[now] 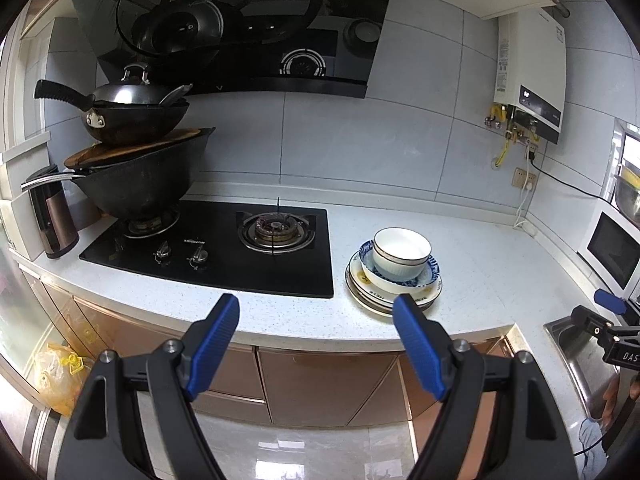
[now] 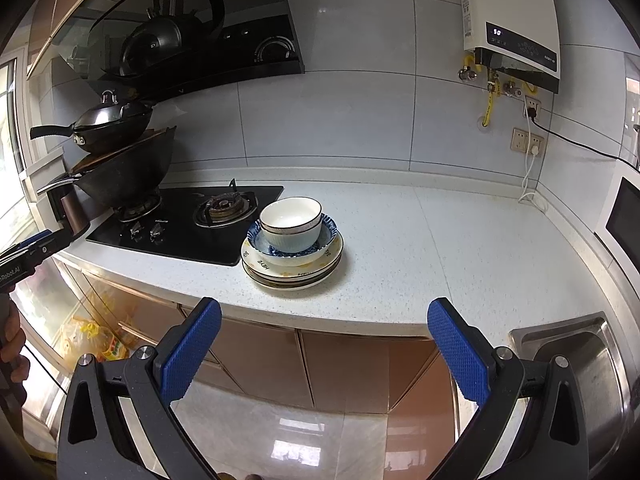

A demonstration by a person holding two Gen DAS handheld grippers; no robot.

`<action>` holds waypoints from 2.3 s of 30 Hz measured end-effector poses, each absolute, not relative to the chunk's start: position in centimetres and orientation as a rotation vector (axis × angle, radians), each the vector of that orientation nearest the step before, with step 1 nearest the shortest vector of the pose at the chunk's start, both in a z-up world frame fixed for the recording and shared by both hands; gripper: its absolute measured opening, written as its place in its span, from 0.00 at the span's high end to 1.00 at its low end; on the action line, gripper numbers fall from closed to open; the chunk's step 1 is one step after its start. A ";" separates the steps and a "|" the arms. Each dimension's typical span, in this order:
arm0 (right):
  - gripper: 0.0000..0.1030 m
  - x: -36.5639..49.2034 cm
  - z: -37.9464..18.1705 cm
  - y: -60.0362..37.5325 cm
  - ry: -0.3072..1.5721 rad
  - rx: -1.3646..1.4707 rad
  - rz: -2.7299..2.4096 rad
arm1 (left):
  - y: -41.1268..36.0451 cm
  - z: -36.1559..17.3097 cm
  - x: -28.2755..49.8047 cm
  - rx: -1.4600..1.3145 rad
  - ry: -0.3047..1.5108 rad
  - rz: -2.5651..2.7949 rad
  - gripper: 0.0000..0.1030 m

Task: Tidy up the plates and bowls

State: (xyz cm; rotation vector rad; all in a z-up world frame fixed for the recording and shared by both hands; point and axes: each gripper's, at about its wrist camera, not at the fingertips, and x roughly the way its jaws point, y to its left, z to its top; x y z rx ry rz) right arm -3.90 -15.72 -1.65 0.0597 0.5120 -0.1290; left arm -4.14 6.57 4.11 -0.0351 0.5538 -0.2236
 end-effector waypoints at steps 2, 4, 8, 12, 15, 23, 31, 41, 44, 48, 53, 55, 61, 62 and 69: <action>0.01 -3.9 -1.7 -15.8 0.513 0.062 -0.130 | 6.6 3.9 -3.9 -0.033 0.567 -0.228 0.24; 0.01 -3.8 -1.7 -15.8 0.514 0.061 -0.132 | 6.6 3.8 -3.8 -0.028 0.568 -0.216 0.24; 0.01 -3.7 -1.6 -15.8 0.517 0.059 -0.133 | 6.6 3.6 -3.8 -0.010 0.576 -0.200 0.24; 0.01 -3.6 -1.7 -15.9 0.521 0.057 -0.129 | 6.9 3.3 -3.7 0.007 0.602 -0.176 0.24; 0.01 -3.5 -1.7 -16.0 0.527 0.059 -0.124 | 6.8 3.1 -3.8 0.025 0.613 -0.167 0.24; 0.01 -4.2 -1.5 -16.5 0.531 0.071 -0.132 | 6.2 2.9 -4.4 0.067 0.602 -0.167 0.24; 0.01 -3.8 -1.5 -16.6 0.536 0.073 -0.133 | 5.2 3.0 -3.8 0.085 0.598 -0.193 0.24; 0.01 -3.0 -1.7 -16.5 0.547 0.076 -0.119 | 5.1 2.7 -3.1 0.084 0.619 -0.194 0.24; 0.01 -2.7 -1.8 -16.4 0.551 0.074 -0.115 | 5.1 2.5 -2.8 0.079 0.627 -0.194 0.24; 0.01 -2.5 -2.1 -16.3 0.555 0.073 -0.109 | 5.2 2.4 -2.4 0.068 0.637 -0.193 0.24; 0.01 -2.1 -2.2 -16.3 0.563 0.069 -0.107 | 5.1 2.2 -2.4 0.067 0.640 -0.194 0.24; 0.01 -1.9 -2.2 -16.2 0.566 0.066 -0.106 | 5.1 2.1 -2.4 0.068 0.639 -0.197 0.24; 0.01 -1.7 -2.2 -15.9 0.568 0.057 -0.106 | 5.0 1.9 -2.4 0.063 0.642 -0.198 0.24; 0.01 -1.7 -2.2 -15.9 0.569 0.058 -0.106 | 5.0 1.9 -2.3 0.065 0.645 -0.198 0.24; 0.01 -1.7 -2.1 -15.9 0.570 0.059 -0.106 | 4.8 1.9 -2.3 0.076 0.644 -0.209 0.24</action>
